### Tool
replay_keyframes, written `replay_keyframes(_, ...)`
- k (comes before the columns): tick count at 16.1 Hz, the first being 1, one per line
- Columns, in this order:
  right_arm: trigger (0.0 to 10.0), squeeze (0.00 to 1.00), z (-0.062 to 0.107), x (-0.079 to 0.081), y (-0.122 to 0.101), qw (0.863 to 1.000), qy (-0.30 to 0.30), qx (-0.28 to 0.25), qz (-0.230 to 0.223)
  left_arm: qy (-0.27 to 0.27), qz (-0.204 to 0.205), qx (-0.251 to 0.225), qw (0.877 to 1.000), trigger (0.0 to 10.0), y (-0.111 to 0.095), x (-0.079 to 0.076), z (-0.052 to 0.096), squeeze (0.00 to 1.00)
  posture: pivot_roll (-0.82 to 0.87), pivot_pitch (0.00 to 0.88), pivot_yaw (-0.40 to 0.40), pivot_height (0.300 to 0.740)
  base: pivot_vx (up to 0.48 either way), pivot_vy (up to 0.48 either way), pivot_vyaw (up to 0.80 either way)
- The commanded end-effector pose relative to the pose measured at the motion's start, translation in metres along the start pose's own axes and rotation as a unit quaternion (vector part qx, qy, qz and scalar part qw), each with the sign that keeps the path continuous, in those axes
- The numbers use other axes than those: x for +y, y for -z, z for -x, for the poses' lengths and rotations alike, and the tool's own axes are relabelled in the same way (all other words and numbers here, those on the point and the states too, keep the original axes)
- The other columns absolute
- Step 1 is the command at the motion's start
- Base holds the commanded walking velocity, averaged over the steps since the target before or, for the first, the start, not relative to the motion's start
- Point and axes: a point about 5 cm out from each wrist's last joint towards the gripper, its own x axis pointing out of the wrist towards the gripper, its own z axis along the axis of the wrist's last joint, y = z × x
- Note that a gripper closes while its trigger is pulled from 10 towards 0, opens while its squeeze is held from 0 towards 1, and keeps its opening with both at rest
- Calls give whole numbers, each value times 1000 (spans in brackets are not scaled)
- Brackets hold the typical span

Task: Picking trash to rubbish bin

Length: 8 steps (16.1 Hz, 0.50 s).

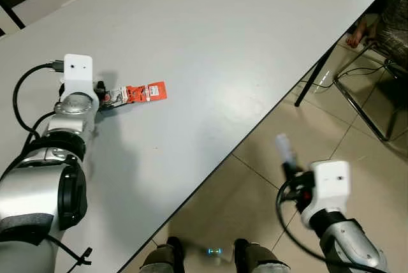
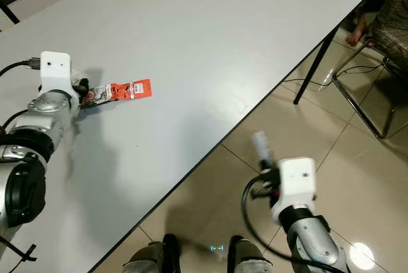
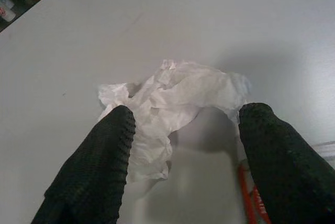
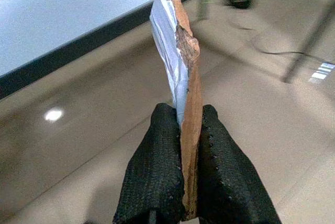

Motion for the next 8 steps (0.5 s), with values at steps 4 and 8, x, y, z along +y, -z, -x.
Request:
replay_keyframes(4, 10000, 0, 12, 25, -14, 990, -140, -13, -6, -3, 4, 35, 999, 0, 18, 12, 1, 0, -239, 239, 75, 740, 0, 0, 0)
replay_keyframes(8, 10000, 0, 13, 32, -22, 985, -169, -28, -17, 2, 6, 46, 999, 0, 25, 15, 2, 0, -238, 236, 73, 740, 0, 0, 0)
